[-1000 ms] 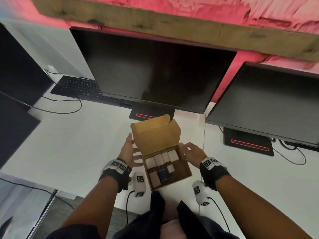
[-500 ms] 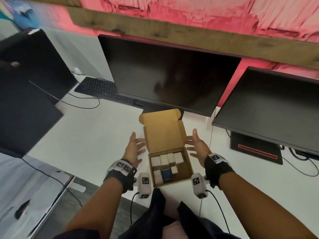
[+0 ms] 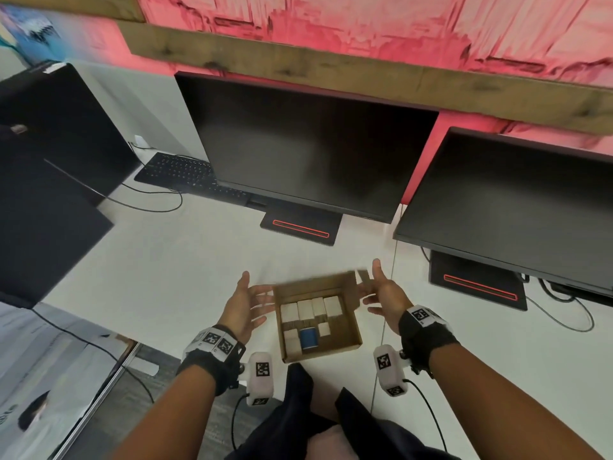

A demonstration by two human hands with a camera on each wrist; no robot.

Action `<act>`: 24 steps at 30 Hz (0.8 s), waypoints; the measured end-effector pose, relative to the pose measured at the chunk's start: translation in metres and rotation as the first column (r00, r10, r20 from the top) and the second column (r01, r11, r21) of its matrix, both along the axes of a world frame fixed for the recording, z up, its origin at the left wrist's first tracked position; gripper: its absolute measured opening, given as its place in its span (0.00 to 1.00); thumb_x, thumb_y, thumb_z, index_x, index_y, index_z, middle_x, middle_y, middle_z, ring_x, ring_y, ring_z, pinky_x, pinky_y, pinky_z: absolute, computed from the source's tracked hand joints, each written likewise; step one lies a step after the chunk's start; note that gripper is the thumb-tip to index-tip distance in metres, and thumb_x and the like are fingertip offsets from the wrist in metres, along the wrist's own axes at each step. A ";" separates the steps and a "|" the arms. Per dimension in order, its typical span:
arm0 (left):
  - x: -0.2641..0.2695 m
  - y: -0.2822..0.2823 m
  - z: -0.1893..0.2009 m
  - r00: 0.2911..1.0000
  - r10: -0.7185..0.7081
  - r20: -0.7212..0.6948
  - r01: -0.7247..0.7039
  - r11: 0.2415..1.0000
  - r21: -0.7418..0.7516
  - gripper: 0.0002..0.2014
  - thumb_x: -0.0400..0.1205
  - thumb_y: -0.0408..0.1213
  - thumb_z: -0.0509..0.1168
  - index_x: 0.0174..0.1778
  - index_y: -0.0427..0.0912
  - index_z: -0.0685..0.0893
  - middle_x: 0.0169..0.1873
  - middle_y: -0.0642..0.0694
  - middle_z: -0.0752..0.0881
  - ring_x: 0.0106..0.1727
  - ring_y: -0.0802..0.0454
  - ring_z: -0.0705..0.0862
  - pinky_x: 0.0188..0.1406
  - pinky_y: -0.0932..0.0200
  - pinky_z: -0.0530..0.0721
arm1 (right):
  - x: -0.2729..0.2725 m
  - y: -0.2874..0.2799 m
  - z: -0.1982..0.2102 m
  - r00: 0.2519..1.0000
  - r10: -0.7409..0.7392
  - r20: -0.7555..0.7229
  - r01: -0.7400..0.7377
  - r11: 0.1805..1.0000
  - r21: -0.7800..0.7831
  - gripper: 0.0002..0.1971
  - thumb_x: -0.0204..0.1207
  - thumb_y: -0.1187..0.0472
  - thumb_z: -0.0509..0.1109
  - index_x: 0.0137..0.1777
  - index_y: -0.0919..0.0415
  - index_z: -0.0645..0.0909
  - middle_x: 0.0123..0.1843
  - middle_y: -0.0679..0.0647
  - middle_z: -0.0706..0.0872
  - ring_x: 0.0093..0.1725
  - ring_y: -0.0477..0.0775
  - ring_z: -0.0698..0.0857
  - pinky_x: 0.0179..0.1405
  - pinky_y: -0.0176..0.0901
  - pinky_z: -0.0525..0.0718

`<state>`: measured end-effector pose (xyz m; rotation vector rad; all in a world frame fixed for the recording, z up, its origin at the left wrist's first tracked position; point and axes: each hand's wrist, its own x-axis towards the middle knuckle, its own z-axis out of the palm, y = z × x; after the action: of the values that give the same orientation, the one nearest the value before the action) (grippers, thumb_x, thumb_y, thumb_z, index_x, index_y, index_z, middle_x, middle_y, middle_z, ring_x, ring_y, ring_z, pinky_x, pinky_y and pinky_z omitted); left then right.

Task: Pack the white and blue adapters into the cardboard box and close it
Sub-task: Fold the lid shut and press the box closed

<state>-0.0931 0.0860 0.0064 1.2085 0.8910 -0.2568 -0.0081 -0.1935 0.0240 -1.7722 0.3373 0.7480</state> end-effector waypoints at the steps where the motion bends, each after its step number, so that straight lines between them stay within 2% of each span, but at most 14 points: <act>1: -0.003 -0.002 -0.001 0.999 -0.030 -0.014 0.030 0.999 0.032 0.30 0.89 0.63 0.51 0.55 0.43 0.91 0.47 0.43 0.89 0.48 0.46 0.86 0.54 0.50 0.79 | -0.003 -0.003 -0.004 1.000 0.018 -0.018 -0.019 1.000 -0.006 0.41 0.81 0.27 0.43 0.51 0.60 0.87 0.57 0.55 0.87 0.60 0.59 0.83 0.66 0.58 0.76; 3: -0.007 -0.007 -0.003 0.994 -0.110 -0.027 0.112 0.984 0.136 0.23 0.89 0.57 0.59 0.56 0.43 0.90 0.48 0.45 0.90 0.50 0.46 0.86 0.48 0.51 0.80 | -0.010 -0.008 -0.013 0.998 0.047 -0.040 -0.048 0.998 -0.032 0.41 0.80 0.26 0.49 0.54 0.62 0.88 0.56 0.56 0.89 0.59 0.60 0.84 0.62 0.56 0.78; 5: -0.011 -0.010 -0.011 0.979 -0.203 -0.011 0.198 0.942 0.271 0.12 0.86 0.48 0.68 0.56 0.45 0.91 0.51 0.47 0.92 0.54 0.46 0.87 0.49 0.52 0.80 | -0.017 -0.008 -0.017 0.998 0.052 -0.045 -0.053 0.998 -0.030 0.34 0.79 0.30 0.62 0.57 0.62 0.88 0.55 0.58 0.90 0.58 0.61 0.86 0.56 0.53 0.82; 6: -0.013 -0.012 -0.016 0.972 -0.233 -0.004 0.222 0.923 0.313 0.09 0.84 0.43 0.71 0.56 0.45 0.91 0.52 0.46 0.93 0.53 0.46 0.88 0.49 0.53 0.81 | -0.021 -0.008 -0.017 0.997 0.057 -0.051 -0.058 0.998 -0.013 0.30 0.78 0.34 0.67 0.58 0.62 0.88 0.55 0.58 0.91 0.57 0.61 0.87 0.53 0.51 0.84; 9: -0.016 -0.015 -0.023 0.971 -0.236 -0.021 0.232 0.925 0.302 0.11 0.80 0.37 0.76 0.58 0.42 0.90 0.53 0.41 0.94 0.48 0.46 0.91 0.51 0.52 0.86 | -0.028 -0.007 -0.016 0.993 0.102 -0.060 -0.100 0.995 0.030 0.20 0.77 0.45 0.74 0.56 0.63 0.89 0.54 0.59 0.93 0.54 0.58 0.90 0.46 0.47 0.86; 12: -0.015 -0.015 -0.028 0.960 -0.279 -0.029 0.272 0.900 0.342 0.15 0.74 0.32 0.78 0.56 0.44 0.89 0.51 0.42 0.94 0.50 0.46 0.91 0.57 0.50 0.88 | -0.029 -0.011 -0.024 0.987 0.156 0.040 -0.155 0.988 -0.026 0.12 0.78 0.52 0.76 0.58 0.55 0.88 0.52 0.58 0.92 0.51 0.57 0.91 0.51 0.53 0.90; 14: -0.013 -0.016 -0.033 0.942 -0.330 -0.064 0.324 0.838 0.439 0.16 0.74 0.29 0.77 0.56 0.48 0.89 0.52 0.46 0.93 0.55 0.48 0.91 0.62 0.50 0.87 | -0.026 -0.013 -0.032 0.960 0.257 0.110 -0.237 0.957 -0.167 0.13 0.76 0.54 0.76 0.59 0.49 0.85 0.50 0.56 0.91 0.50 0.56 0.90 0.55 0.54 0.89; 15: -0.013 -0.018 -0.033 0.929 -0.361 -0.085 0.355 0.800 0.483 0.17 0.74 0.28 0.76 0.56 0.50 0.89 0.51 0.47 0.92 0.56 0.47 0.91 0.60 0.51 0.88 | -0.025 -0.013 -0.036 0.947 0.296 0.121 -0.263 0.936 -0.235 0.13 0.75 0.55 0.76 0.59 0.46 0.84 0.49 0.53 0.91 0.50 0.54 0.90 0.55 0.53 0.89; 17: -0.011 -0.027 -0.031 0.893 -0.435 -0.114 0.420 0.716 0.558 0.21 0.75 0.26 0.72 0.59 0.54 0.86 0.45 0.49 0.89 0.50 0.46 0.90 0.49 0.56 0.87 | -0.026 -0.012 -0.041 0.936 0.327 0.127 -0.274 0.907 -0.319 0.15 0.73 0.57 0.74 0.59 0.43 0.82 0.49 0.48 0.89 0.49 0.49 0.88 0.49 0.47 0.89; 19: -0.008 -0.034 -0.033 0.865 -0.487 -0.121 0.450 0.647 0.616 0.26 0.76 0.26 0.69 0.67 0.55 0.82 0.40 0.51 0.84 0.42 0.51 0.85 0.41 0.58 0.82 | -0.031 -0.010 -0.044 0.936 0.330 0.122 -0.268 0.894 -0.360 0.19 0.75 0.58 0.73 0.64 0.43 0.79 0.50 0.48 0.87 0.47 0.47 0.86 0.38 0.39 0.84; 21: -0.006 -0.036 -0.040 0.871 -0.478 -0.117 0.436 0.640 0.632 0.30 0.78 0.30 0.71 0.75 0.56 0.76 0.40 0.51 0.84 0.42 0.51 0.84 0.41 0.59 0.80 | -0.037 -0.013 -0.048 0.946 0.310 0.098 -0.256 0.896 -0.362 0.22 0.75 0.56 0.73 0.69 0.45 0.75 0.50 0.49 0.87 0.46 0.48 0.86 0.34 0.37 0.80; 24: -0.001 -0.037 -0.047 0.875 -0.461 -0.150 0.444 0.638 0.629 0.29 0.81 0.40 0.74 0.78 0.54 0.73 0.41 0.49 0.87 0.46 0.47 0.86 0.49 0.57 0.81 | -0.045 -0.022 -0.056 0.945 0.327 0.020 -0.294 0.873 -0.388 0.26 0.73 0.45 0.76 0.70 0.48 0.75 0.55 0.50 0.88 0.51 0.52 0.87 0.41 0.40 0.80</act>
<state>-0.0938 0.0486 -0.0404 2.1013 0.6444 -0.3485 -0.0532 -0.2150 -0.0316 -2.2571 0.1436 0.8733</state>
